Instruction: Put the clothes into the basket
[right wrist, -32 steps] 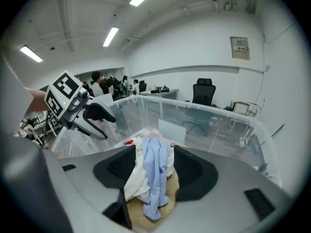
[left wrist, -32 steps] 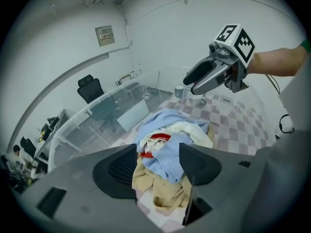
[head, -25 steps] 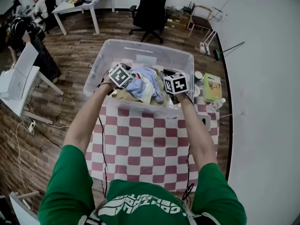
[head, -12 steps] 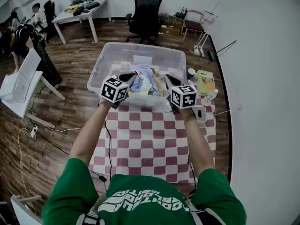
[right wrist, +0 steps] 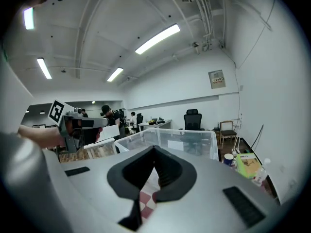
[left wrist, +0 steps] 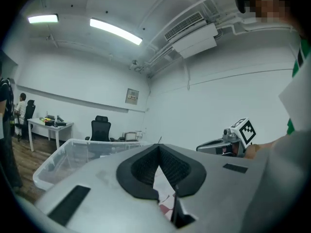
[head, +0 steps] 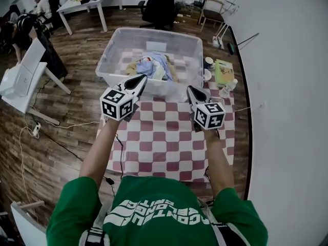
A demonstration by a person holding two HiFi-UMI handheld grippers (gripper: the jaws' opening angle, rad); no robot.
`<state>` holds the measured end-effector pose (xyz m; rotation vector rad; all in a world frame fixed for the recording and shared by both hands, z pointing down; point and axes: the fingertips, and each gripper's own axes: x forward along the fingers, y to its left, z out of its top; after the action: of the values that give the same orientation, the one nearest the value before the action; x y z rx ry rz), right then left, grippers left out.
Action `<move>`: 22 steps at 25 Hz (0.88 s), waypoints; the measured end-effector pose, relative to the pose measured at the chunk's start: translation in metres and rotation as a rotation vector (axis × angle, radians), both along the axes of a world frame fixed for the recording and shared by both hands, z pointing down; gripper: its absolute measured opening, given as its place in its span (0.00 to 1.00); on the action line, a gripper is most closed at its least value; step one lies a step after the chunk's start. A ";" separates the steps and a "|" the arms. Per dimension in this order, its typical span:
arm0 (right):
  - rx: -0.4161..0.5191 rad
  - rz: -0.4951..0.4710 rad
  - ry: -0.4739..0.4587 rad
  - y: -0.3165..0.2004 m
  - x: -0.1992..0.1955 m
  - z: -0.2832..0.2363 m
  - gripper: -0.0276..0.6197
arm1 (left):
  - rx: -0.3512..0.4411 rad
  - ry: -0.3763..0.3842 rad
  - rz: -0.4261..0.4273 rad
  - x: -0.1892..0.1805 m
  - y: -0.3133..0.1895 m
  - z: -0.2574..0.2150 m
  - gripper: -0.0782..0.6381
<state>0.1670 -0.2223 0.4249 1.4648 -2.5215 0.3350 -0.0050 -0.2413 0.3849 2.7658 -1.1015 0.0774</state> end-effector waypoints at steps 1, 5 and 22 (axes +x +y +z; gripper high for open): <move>-0.006 0.003 -0.004 0.007 0.003 0.004 0.05 | -0.002 0.002 -0.004 -0.002 0.006 0.003 0.11; -0.024 0.014 -0.006 0.034 0.013 0.018 0.05 | -0.028 -0.012 -0.016 -0.007 0.028 0.026 0.11; -0.136 0.039 -0.017 0.107 0.029 0.083 0.05 | -0.166 -0.055 -0.037 -0.004 0.084 0.113 0.12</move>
<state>0.1960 -0.1149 0.5080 1.4672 -2.4327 0.5164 -0.0093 -0.1570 0.4978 2.6092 -1.1056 0.2306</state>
